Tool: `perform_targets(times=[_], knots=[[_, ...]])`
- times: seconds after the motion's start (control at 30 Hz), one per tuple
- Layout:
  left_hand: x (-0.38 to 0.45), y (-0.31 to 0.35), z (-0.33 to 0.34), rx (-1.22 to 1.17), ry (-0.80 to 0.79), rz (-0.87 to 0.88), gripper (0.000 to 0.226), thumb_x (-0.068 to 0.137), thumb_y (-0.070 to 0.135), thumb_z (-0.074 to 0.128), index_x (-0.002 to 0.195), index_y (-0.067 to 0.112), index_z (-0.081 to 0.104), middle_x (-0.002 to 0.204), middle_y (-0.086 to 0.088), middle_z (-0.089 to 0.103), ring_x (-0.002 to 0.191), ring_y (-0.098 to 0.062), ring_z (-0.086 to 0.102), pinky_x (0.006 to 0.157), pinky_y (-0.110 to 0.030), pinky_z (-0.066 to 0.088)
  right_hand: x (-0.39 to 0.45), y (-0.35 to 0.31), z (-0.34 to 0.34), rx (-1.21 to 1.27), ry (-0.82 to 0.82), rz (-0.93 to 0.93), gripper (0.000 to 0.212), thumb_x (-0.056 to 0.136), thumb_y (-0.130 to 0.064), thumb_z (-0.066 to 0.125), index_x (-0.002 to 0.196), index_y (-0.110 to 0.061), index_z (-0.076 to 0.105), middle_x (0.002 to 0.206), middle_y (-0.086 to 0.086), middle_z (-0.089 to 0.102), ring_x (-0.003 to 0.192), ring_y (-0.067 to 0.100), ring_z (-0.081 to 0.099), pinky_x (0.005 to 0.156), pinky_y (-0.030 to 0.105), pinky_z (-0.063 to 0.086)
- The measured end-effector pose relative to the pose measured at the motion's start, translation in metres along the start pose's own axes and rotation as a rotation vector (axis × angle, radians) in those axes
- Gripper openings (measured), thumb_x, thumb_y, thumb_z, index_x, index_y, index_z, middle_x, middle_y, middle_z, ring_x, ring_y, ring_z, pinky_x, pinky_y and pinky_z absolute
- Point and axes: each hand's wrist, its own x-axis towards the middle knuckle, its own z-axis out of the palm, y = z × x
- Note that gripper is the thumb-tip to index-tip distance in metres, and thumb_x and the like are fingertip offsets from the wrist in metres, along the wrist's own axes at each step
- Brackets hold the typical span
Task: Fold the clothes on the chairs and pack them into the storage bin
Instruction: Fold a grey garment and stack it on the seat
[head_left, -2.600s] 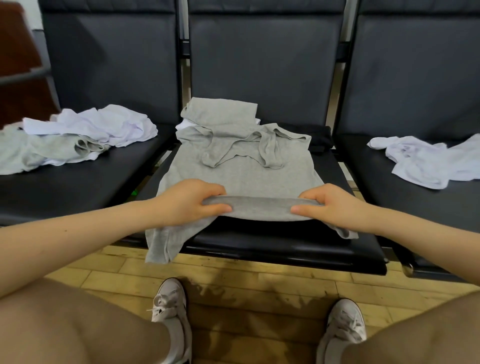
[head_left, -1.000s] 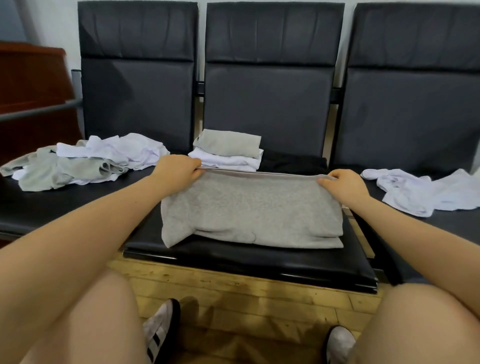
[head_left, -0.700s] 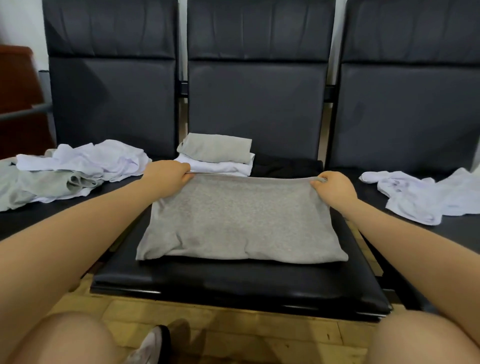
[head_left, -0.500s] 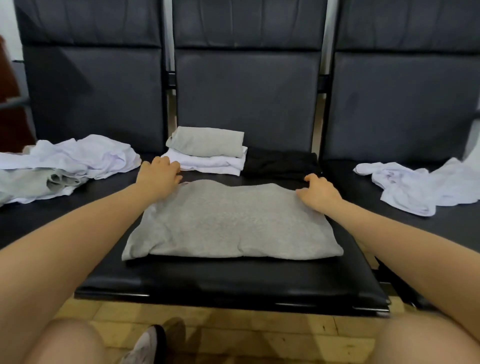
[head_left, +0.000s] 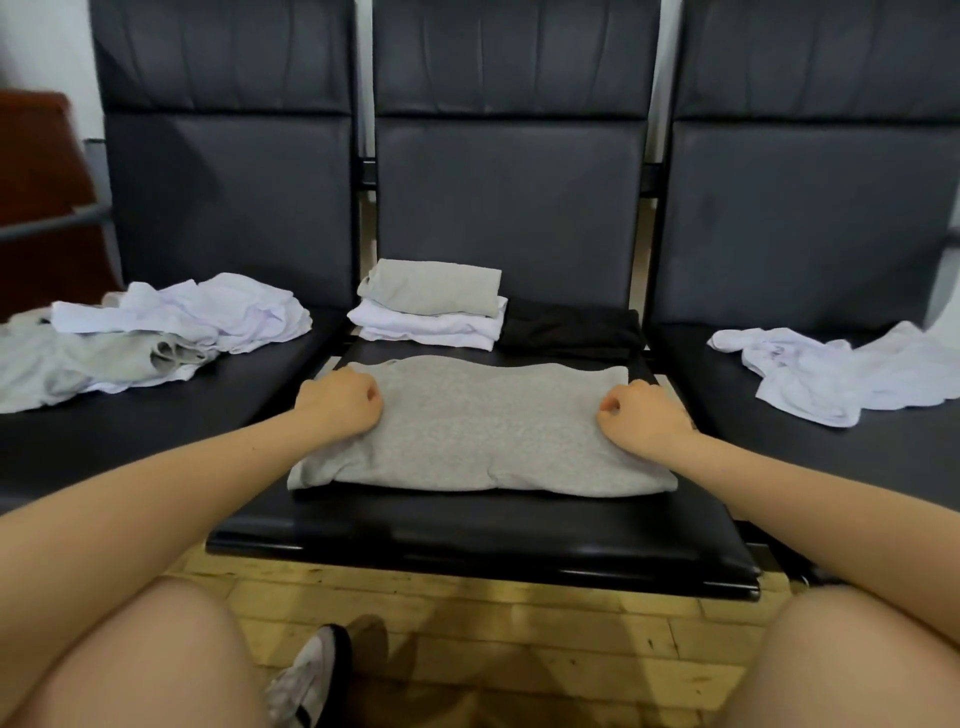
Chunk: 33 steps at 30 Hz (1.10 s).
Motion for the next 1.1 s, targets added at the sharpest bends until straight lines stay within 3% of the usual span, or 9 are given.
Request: perform_targets(times=[0.13,0.33,0.4,0.47,0.57,0.73,0.9,1.0,1.1], knots=[[-0.016,0.001,-0.017,-0.075,0.009,-0.041,0.024,0.088,0.026,0.045,0.067,0.016,0.050,0.094,-0.012,0.056,0.079,-0.025,0.050,0.069,-0.032,0.041,-0.011,-0.009,-0.007,-0.026,0.037,-0.053,0.029,0.090,-0.027,0.048,0.094,-0.011,0.072,0.100,0.008,0.065,0.092,0.024,0.056,0.082,0.040,0.052],[-0.050,-0.004,-0.018,-0.068,-0.070,-0.261,0.061,0.087,0.051,0.051,0.131,0.009,0.044,0.133,-0.015,0.046,0.123,-0.034,0.045,0.097,-0.041,0.041,-0.038,-0.038,-0.007,0.033,-0.054,-0.324,0.034,0.087,-0.052,0.058,0.103,-0.024,0.066,0.106,-0.001,0.058,0.105,0.016,0.050,0.088,0.030,0.043],[-0.056,-0.015,-0.020,-0.089,-0.095,-0.324,0.062,0.087,0.055,0.052,0.120,0.003,0.052,0.126,-0.017,0.053,0.114,-0.034,0.052,0.089,-0.037,0.043,-0.045,-0.044,-0.002,0.065,-0.082,-0.381,0.040,0.083,-0.058,0.059,0.106,-0.026,0.065,0.107,-0.002,0.058,0.106,0.014,0.049,0.089,0.028,0.041],[-0.059,-0.026,-0.023,-0.213,-0.147,-0.357,0.049,0.089,0.052,0.053,0.086,0.003,0.057,0.093,-0.014,0.064,0.078,-0.027,0.059,0.066,-0.030,0.044,-0.051,-0.047,0.003,0.122,-0.146,-0.418,0.043,0.081,-0.061,0.061,0.109,-0.029,0.064,0.108,-0.003,0.057,0.106,0.013,0.047,0.093,0.029,0.041],[-0.062,-0.031,-0.023,-0.443,-0.176,-0.414,0.040,0.091,0.033,0.056,0.061,0.009,0.046,0.061,-0.010,0.049,0.050,-0.023,0.045,0.049,-0.026,0.036,-0.058,-0.049,0.009,0.120,-0.205,-0.544,0.040,0.081,-0.058,0.063,0.111,-0.032,0.063,0.110,-0.006,0.057,0.106,0.010,0.046,0.095,0.028,0.041],[-0.061,-0.037,-0.016,-0.613,-0.051,-0.381,0.033,0.098,0.019,0.043,0.071,0.004,0.057,0.074,-0.010,0.063,0.072,-0.030,0.057,0.079,-0.043,0.052,-0.061,-0.052,0.012,0.172,-0.169,-0.621,0.015,0.088,-0.034,0.064,0.102,-0.028,0.067,0.102,-0.006,0.058,0.099,0.010,0.051,0.089,0.026,0.043],[-0.066,-0.034,-0.017,-0.424,-0.186,-0.360,0.048,0.088,0.042,0.057,0.056,0.008,0.047,0.053,-0.007,0.050,0.045,-0.020,0.045,0.049,-0.026,0.038,-0.061,-0.052,0.016,0.160,-0.141,-0.631,0.010,0.089,-0.028,0.062,0.097,-0.025,0.066,0.097,-0.007,0.057,0.092,0.010,0.052,0.085,0.026,0.044],[-0.069,-0.032,-0.012,-0.475,-0.198,-0.324,0.041,0.090,0.032,0.058,0.057,0.010,0.047,0.054,-0.005,0.048,0.048,-0.017,0.043,0.047,-0.025,0.034,-0.061,-0.052,0.017,0.146,-0.133,-0.632,0.008,0.090,-0.028,0.061,0.096,-0.024,0.064,0.096,-0.008,0.055,0.091,0.009,0.051,0.084,0.026,0.044],[-0.070,-0.032,-0.007,-0.731,-0.011,-0.316,0.027,0.096,0.021,0.047,0.076,0.004,0.055,0.074,-0.010,0.056,0.064,-0.020,0.050,0.059,-0.030,0.042,-0.061,-0.054,0.017,0.134,-0.125,-0.638,0.006,0.091,-0.028,0.059,0.095,-0.023,0.062,0.095,-0.007,0.055,0.089,0.010,0.051,0.082,0.027,0.045]])
